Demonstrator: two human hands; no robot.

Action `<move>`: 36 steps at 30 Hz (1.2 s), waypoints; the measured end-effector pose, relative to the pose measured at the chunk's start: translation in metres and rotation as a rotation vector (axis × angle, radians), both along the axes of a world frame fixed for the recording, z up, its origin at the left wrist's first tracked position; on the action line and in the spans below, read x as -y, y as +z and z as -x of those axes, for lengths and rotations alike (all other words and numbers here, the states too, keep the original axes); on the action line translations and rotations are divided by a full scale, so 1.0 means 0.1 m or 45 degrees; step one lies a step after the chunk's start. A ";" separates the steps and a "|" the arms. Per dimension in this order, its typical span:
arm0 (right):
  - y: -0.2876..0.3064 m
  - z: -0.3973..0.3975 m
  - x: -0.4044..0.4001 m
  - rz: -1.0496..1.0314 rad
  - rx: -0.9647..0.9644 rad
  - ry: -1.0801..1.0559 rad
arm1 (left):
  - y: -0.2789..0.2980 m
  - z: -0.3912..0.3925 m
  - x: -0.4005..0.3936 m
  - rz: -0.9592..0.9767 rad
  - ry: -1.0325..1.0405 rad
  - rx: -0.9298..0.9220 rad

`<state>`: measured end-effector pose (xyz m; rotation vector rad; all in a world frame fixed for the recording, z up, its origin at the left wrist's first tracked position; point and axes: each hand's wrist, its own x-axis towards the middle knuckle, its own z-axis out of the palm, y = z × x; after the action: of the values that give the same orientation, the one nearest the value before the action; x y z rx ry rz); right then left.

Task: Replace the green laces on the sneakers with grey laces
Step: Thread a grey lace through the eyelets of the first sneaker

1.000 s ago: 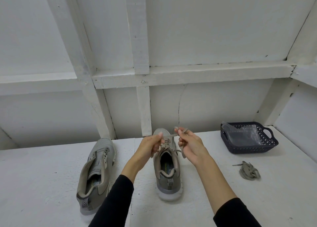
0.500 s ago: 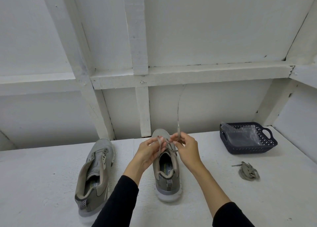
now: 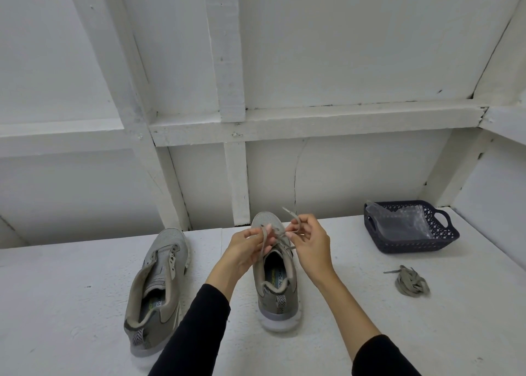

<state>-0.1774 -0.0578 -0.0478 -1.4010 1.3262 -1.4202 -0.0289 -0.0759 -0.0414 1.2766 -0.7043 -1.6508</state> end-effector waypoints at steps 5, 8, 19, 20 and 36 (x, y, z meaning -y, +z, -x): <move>-0.06 0.00 0.01 -0.012 -0.032 0.055 | 0.02 0.02 0.03 -0.040 -0.005 0.011; -0.06 0.01 0.00 0.000 0.061 0.036 | -0.01 0.00 0.06 -0.067 0.084 0.015; -0.16 0.30 0.07 -0.167 -0.200 -0.134 | -0.08 -0.40 0.14 0.131 0.726 0.298; -0.20 0.33 0.07 -0.141 -0.466 -0.165 | -0.08 -0.43 0.12 0.167 0.745 0.421; -0.42 0.11 -0.09 -0.050 -0.848 0.091 | -0.38 -0.27 -0.11 0.599 -0.189 1.246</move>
<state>-0.1881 -0.0488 -0.0902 -1.9672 1.6649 -0.8931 -0.0021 -0.0651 -0.0791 1.6562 -1.6808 -0.7827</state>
